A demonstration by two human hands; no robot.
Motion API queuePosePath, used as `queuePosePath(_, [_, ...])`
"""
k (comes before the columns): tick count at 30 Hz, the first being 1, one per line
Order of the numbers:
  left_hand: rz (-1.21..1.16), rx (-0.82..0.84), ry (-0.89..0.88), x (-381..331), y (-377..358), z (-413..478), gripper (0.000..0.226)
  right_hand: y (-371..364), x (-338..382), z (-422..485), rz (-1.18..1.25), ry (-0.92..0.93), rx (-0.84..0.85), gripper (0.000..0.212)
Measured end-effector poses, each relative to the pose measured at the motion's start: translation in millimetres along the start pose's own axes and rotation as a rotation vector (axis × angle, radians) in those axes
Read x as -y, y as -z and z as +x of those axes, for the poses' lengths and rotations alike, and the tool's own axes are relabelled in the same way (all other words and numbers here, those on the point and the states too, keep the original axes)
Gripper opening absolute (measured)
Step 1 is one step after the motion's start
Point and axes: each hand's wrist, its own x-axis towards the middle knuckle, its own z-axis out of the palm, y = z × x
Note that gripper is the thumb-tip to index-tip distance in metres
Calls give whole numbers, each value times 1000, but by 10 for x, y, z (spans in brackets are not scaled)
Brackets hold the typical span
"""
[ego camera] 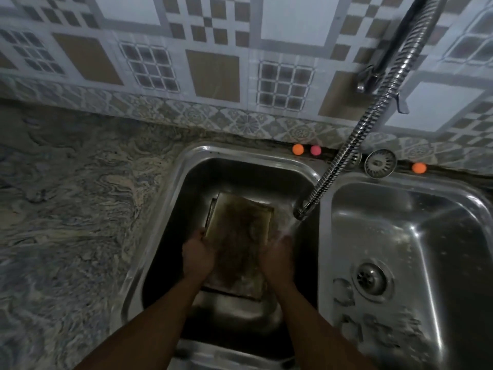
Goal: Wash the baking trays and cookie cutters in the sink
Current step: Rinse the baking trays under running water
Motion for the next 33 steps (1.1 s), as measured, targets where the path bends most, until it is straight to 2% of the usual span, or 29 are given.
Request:
queuePosePath(2, [-14, 4, -8, 12, -27, -9, 32, 65, 14, 9, 58, -9, -37, 62])
queuePosePath(3, [-18, 7, -13, 22, -51, -23, 32, 92, 2, 25, 86, -15, -41, 62])
queuePosePath(7, [-58, -12, -61, -11, -114, -141, 27, 305, -52, 31, 268, -15, 32, 24])
queuePosePath(11, [-122, 3, -113, -186, -52, -272, 28, 581, -34, -113, 358, 70, -11, 43])
queuePosePath(13, [-153, 6, -119, -317, -17, -315, 30, 681, -3, -192, 351, 77, -44, 44])
queuePosePath(15, [-200, 23, -146, -454, 20, -364, 32, 769, 22, -269, 371, 100, -148, 42])
queuePosePath(17, [-239, 93, -248, -580, 65, -415, 43, 875, 48, -337, 381, 129, -253, 42])
queuePosePath(19, [-255, 234, -338, -710, 119, -469, 55, 1001, 27, -379, 408, 105, -293, 45])
queuePosePath(21, [-196, 342, -424, -845, 150, -543, 52, 1145, -44, -395, 417, 59, -313, 46])
queuePosePath(26, [-73, 410, -508, -1180, 4, -735, 26, 1437, -261, -454, 388, 16, -383, 41])
queuePosePath(30, [37, 391, -510, -1346, -170, -817, 33, 1542, -416, -456, 366, -12, -422, 39])
queuePosePath(33, [142, 400, -579, -1471, -217, -842, 45, 1557, -507, -444, 288, -34, -354, 43])
